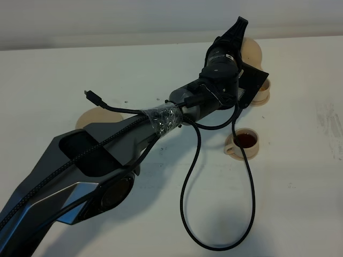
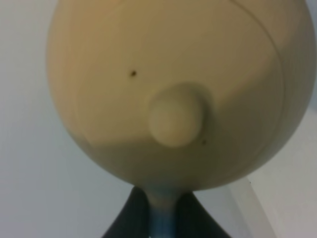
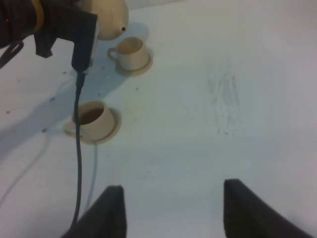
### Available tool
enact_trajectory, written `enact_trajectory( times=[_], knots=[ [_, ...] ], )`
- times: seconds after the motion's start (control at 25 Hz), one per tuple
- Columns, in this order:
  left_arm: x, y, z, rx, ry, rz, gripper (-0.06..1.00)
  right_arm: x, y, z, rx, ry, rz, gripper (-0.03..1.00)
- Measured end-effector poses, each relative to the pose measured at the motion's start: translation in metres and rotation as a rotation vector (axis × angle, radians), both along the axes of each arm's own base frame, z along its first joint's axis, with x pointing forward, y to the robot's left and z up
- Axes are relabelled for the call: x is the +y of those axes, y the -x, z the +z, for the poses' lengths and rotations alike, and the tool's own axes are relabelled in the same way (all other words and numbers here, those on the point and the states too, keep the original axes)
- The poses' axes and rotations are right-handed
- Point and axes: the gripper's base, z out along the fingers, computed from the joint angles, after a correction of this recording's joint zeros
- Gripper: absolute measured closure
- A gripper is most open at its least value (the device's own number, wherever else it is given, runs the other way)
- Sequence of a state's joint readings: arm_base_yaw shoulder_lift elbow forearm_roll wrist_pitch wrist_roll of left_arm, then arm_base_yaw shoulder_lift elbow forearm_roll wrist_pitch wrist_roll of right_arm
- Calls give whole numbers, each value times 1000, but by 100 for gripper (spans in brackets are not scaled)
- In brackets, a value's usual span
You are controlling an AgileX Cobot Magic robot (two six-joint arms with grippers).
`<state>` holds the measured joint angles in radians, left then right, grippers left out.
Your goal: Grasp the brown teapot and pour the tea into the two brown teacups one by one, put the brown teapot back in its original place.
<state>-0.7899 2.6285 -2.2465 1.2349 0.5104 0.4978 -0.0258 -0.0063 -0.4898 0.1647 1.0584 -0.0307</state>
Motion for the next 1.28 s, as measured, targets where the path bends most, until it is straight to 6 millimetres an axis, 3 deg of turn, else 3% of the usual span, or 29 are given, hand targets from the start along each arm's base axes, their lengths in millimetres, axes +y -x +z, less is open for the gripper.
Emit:
enact_trajectory(
  times=[1.28],
  knots=[
    [0,-2,4,-52,-49,-27,84,0,0,0,0,0,0,50]
  ],
)
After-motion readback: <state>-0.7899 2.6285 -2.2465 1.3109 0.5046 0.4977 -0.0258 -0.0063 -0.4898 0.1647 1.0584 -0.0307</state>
